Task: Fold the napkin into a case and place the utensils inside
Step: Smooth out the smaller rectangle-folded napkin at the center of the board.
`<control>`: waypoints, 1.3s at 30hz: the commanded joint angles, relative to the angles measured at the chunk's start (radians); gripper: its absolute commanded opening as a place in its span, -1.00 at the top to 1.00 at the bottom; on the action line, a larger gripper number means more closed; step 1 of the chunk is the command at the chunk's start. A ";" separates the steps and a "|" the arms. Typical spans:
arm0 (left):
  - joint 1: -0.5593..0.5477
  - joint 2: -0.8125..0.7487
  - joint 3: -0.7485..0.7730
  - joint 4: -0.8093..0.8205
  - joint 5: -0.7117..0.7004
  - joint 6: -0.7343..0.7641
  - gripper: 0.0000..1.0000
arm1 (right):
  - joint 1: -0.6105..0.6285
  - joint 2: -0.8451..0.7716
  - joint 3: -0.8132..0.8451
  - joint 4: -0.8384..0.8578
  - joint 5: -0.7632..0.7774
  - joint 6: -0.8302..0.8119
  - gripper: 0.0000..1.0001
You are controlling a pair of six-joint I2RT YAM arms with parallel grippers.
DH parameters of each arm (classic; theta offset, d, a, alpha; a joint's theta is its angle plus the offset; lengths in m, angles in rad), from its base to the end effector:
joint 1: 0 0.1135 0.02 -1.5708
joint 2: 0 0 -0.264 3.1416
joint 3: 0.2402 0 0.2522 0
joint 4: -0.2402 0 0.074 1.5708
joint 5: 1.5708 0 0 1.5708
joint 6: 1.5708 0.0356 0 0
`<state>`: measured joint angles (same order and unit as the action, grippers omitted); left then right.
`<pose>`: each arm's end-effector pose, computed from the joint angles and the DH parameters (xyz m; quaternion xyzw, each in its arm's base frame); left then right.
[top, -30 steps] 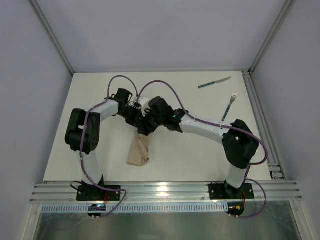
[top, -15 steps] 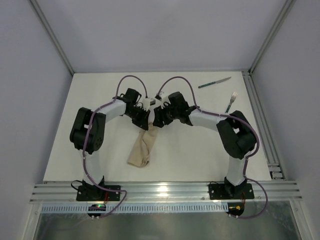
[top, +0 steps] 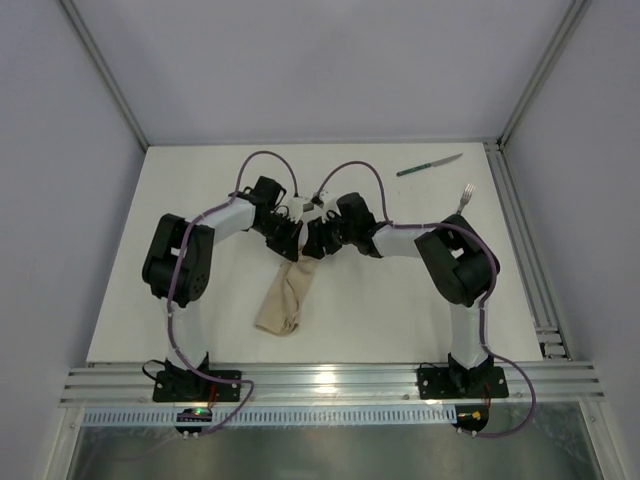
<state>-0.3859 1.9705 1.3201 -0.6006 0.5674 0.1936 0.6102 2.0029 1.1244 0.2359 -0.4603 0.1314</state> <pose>0.3511 -0.1633 0.1574 0.3135 0.8955 -0.2897 0.1256 0.3334 0.2524 0.1395 -0.3056 0.8216 0.3480 0.3323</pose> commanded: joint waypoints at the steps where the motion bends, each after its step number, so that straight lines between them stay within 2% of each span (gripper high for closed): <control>1: -0.008 0.013 0.021 -0.013 0.002 0.023 0.92 | 0.003 0.019 -0.028 0.046 0.009 0.010 -0.18; 13: -0.008 0.011 0.051 0.005 0.000 -0.002 0.91 | 0.006 -0.006 -0.164 0.183 0.000 0.062 0.05; 17: -0.010 0.021 0.062 0.002 -0.011 0.000 0.91 | 0.008 -0.009 -0.150 0.138 0.012 0.056 0.33; 18: -0.010 0.022 0.062 0.005 -0.011 0.001 0.90 | 0.011 -0.010 -0.152 0.135 0.015 0.056 0.49; 20: -0.008 0.022 0.064 0.004 -0.008 0.001 0.90 | 0.011 -0.018 -0.163 0.134 0.018 0.069 0.62; 21: -0.008 0.024 0.067 0.001 -0.009 0.001 0.90 | 0.013 -0.026 -0.170 0.131 0.031 0.074 0.76; 23: -0.008 0.028 0.070 -0.013 -0.006 0.012 0.89 | 0.011 -0.056 -0.199 0.140 0.046 0.092 0.85; 24: -0.010 0.027 0.071 -0.018 0.005 0.013 0.82 | 0.013 -0.067 -0.210 0.146 0.070 0.100 0.91; 28: -0.010 -0.007 0.091 -0.037 0.046 0.018 0.33 | 0.011 -0.121 -0.264 0.164 0.126 0.152 0.92; 31: -0.008 -0.054 0.126 -0.074 0.055 0.035 0.17 | 0.011 -0.157 -0.305 0.166 0.184 0.198 0.92; 34: -0.008 -0.120 0.152 -0.125 0.072 0.073 0.05 | 0.013 -0.190 -0.328 0.132 0.219 0.243 0.92; 37: -0.013 -0.189 0.165 -0.218 0.080 0.127 0.02 | 0.011 -0.228 -0.350 0.089 0.273 0.286 0.92; 39: -0.045 -0.234 0.150 -0.301 0.033 0.182 0.01 | 0.010 -0.249 -0.368 0.060 0.328 0.321 0.93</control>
<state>-0.3992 1.8416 1.4422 -0.7559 0.6003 0.2802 0.6193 1.8050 0.7902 0.3908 -0.2539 0.3912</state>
